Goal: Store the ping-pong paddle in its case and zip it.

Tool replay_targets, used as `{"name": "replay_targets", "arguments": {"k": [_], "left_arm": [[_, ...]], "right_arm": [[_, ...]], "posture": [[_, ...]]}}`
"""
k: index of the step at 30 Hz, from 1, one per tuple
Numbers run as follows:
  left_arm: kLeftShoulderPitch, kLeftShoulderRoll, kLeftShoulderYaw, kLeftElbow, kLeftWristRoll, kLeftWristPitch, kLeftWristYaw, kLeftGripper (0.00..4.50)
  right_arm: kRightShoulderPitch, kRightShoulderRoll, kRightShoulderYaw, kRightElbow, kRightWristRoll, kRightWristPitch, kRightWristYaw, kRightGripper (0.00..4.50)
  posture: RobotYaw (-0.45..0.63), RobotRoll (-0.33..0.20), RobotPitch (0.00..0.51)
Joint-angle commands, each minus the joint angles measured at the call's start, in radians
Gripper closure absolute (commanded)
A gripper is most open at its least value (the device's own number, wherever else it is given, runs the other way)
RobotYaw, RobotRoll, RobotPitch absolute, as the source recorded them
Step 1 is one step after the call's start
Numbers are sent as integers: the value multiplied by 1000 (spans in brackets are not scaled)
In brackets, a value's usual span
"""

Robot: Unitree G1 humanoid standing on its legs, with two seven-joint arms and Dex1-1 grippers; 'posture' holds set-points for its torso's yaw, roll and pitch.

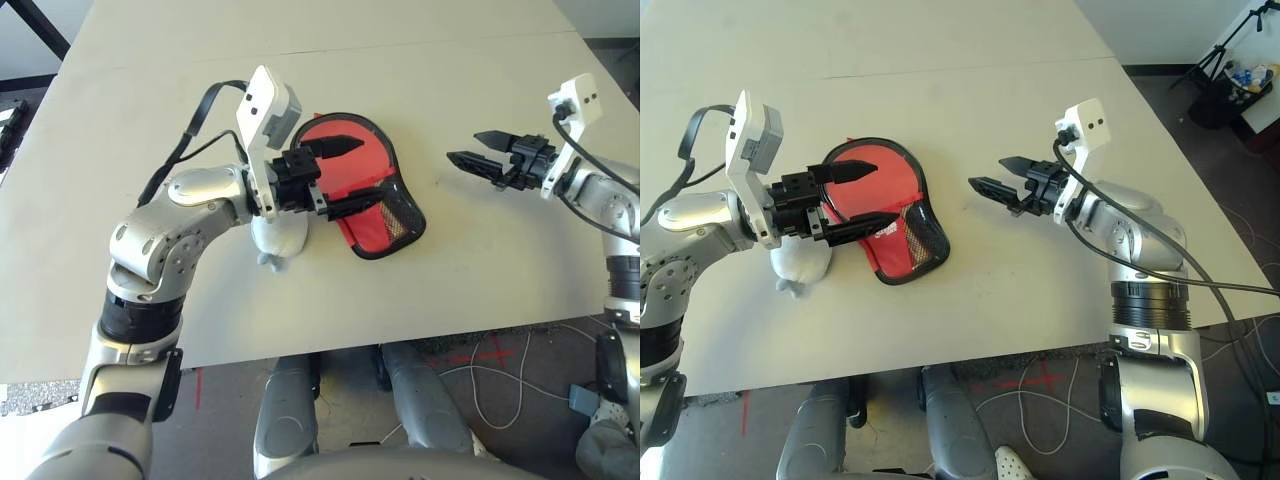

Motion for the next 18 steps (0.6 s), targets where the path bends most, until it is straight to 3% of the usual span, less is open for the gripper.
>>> {"name": "replay_targets", "arguments": {"k": [1,8,18], "left_arm": [[21,21,4,12,16,-23,-24,0],[54,25,4,4,19,-30,-20,0],[64,30,3,-10,16,-16,-16,0]], "right_arm": [[-16,-22,-3,58,88,185,68,23],[-31,-44,49,37,172,456,116,23],[-24,37,114,52,139,464,68,23]], "posture": [[-26,0,271],[-17,0,270],[-9,0,280]]}}
